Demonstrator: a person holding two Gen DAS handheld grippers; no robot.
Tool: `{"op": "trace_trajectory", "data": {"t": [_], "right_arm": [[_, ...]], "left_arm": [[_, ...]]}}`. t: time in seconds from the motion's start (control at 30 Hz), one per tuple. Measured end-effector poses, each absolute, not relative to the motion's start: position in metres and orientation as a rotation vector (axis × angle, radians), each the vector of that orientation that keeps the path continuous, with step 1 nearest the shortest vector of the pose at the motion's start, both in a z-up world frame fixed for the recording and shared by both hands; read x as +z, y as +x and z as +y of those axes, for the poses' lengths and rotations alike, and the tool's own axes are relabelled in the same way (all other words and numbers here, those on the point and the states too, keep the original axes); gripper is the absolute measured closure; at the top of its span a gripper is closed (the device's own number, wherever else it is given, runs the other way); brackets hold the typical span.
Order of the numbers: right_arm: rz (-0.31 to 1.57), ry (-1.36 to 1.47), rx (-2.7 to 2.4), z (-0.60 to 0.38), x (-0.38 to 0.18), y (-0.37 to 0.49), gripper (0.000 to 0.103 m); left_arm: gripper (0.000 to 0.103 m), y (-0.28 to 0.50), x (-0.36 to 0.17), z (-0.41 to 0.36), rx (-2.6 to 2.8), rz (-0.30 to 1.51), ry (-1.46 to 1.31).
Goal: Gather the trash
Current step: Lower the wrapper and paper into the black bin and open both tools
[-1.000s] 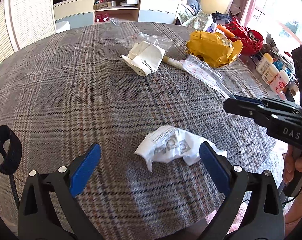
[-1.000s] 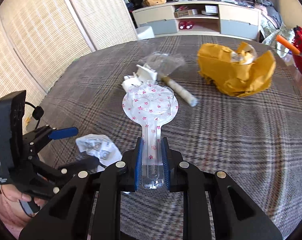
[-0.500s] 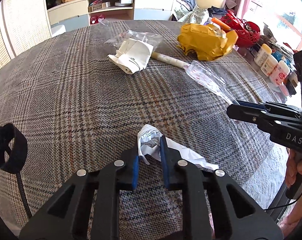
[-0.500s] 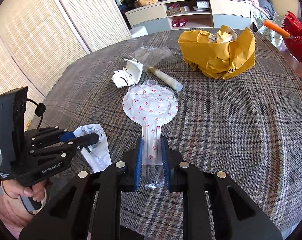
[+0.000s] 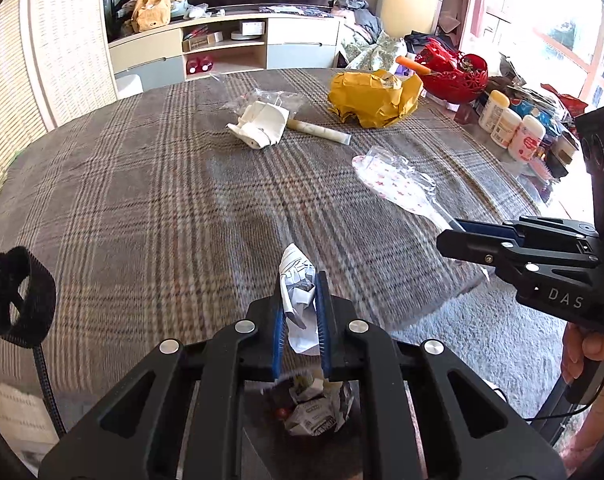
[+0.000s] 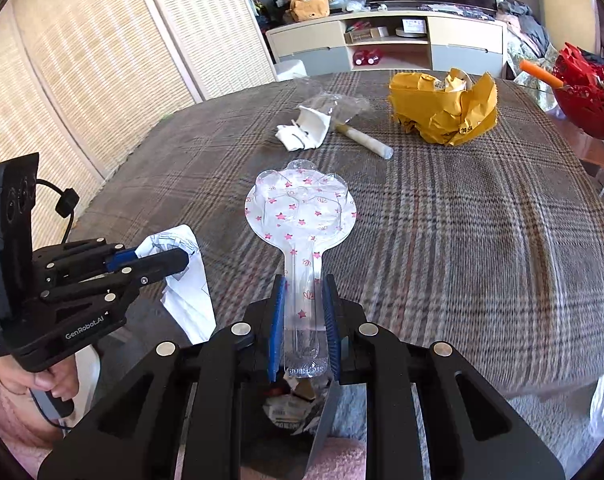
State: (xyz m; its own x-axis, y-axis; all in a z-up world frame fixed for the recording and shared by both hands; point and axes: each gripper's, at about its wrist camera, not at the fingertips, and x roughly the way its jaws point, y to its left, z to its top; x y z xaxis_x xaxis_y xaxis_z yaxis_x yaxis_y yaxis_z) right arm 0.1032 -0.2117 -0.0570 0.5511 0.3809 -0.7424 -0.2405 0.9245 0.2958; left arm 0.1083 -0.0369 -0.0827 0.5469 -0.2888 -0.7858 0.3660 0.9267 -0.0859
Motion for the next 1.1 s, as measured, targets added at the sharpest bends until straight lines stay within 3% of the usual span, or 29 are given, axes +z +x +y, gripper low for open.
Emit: {"op": "trace_trajectory", "data": {"t": [0.37,1.1], "right_arm": [[0.937,0.178,0.363,-0.197,-0.072,0.022,0.083],[1.193,0.271,0.348,-0.162,-0.205,-0.002,0.083]], "left_arm": [[0.091,0.029,-0.091,-0.013,-0.377,0.916,0.090],[0.091,0.013,-0.226,-0.001,-0.372,1.181,0.048]]}}
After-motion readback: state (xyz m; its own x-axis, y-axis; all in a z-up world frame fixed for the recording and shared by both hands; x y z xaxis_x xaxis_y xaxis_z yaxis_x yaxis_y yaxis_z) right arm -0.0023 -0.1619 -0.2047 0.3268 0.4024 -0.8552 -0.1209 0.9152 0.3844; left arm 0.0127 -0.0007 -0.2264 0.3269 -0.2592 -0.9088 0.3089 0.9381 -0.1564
